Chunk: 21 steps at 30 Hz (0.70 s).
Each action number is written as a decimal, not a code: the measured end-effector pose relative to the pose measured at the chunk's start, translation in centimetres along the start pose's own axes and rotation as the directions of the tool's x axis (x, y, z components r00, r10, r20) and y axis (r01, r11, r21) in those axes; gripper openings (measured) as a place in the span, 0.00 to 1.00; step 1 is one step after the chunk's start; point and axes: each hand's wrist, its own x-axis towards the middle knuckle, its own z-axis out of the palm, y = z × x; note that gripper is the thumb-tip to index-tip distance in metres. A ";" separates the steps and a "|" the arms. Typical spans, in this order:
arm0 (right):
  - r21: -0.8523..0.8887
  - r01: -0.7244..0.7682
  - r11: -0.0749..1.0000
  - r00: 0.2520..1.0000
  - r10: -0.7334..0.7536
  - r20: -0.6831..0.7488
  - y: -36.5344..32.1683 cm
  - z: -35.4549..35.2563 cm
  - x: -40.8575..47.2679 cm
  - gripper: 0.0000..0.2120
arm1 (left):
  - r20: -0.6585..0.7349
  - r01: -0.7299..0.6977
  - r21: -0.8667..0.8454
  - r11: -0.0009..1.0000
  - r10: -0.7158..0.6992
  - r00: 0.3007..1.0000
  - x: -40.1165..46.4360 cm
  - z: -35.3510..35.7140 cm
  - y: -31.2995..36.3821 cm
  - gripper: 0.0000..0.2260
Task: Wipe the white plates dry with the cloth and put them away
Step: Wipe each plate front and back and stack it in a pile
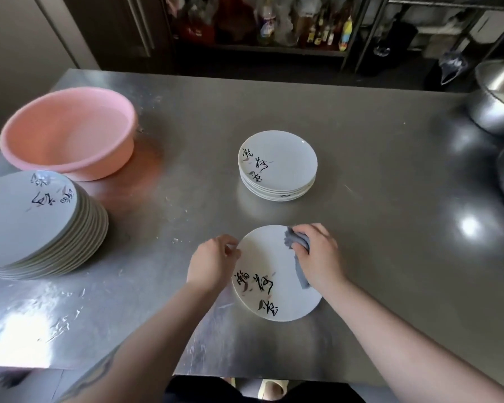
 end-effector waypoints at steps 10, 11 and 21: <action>-0.037 0.316 0.948 0.911 -0.292 0.291 -1.6 3.7 0.9 0.20 | -0.021 0.065 -0.155 0.986 -0.069 0.997 0.4 1.7 -0.5 0.07; -0.021 0.355 0.935 0.886 -0.329 0.325 -1.5 3.6 0.7 0.21 | -0.027 0.070 -0.168 0.983 -0.075 0.997 0.4 1.8 -0.5 0.07; 0.076 0.460 0.885 0.713 -0.419 0.562 1.0 0.7 -1.8 0.22 | -0.028 0.116 -0.281 0.953 -0.129 0.991 0.5 1.6 -0.7 0.10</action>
